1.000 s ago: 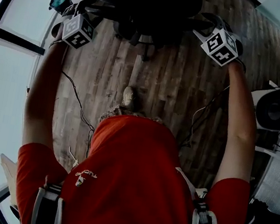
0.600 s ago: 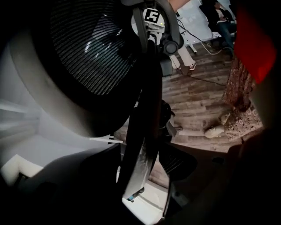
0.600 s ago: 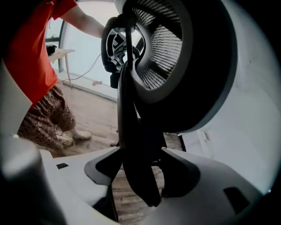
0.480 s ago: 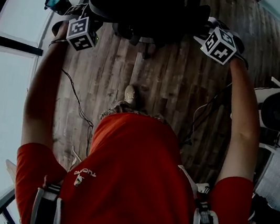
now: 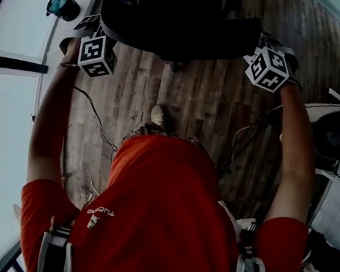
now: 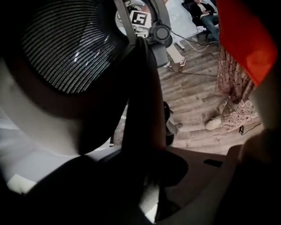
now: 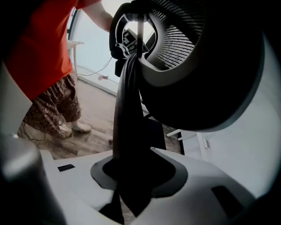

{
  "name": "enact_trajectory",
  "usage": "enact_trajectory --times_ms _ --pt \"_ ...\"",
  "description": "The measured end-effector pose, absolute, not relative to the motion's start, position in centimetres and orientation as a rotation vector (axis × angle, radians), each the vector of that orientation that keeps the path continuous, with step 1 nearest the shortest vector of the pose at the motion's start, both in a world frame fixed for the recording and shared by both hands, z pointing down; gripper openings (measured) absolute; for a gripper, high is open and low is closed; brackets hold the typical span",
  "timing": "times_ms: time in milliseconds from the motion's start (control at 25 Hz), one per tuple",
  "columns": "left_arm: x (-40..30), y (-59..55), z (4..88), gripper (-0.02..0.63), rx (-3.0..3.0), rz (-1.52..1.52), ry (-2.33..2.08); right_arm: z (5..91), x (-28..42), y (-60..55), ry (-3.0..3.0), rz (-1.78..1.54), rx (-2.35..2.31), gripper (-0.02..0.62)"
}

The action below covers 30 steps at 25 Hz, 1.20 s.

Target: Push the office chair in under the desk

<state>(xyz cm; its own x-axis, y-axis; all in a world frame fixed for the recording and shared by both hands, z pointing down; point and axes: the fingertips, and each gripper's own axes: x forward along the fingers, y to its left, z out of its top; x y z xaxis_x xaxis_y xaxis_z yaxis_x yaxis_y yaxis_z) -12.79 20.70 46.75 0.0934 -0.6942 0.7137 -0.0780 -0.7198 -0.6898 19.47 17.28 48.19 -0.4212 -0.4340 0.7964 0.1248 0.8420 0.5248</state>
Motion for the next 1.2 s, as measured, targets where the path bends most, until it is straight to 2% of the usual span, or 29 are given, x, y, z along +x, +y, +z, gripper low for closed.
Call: enact_trajectory --times_ms 320,1200 --pt "-14.1 18.5 47.0 0.098 -1.882 -1.655 0.747 48.4 18.2 16.0 -1.913 -0.659 0.236 0.135" --pt "-17.6 3.3 46.5 0.1 -1.879 -1.624 0.725 48.3 15.0 0.9 -1.892 -0.577 0.283 0.137"
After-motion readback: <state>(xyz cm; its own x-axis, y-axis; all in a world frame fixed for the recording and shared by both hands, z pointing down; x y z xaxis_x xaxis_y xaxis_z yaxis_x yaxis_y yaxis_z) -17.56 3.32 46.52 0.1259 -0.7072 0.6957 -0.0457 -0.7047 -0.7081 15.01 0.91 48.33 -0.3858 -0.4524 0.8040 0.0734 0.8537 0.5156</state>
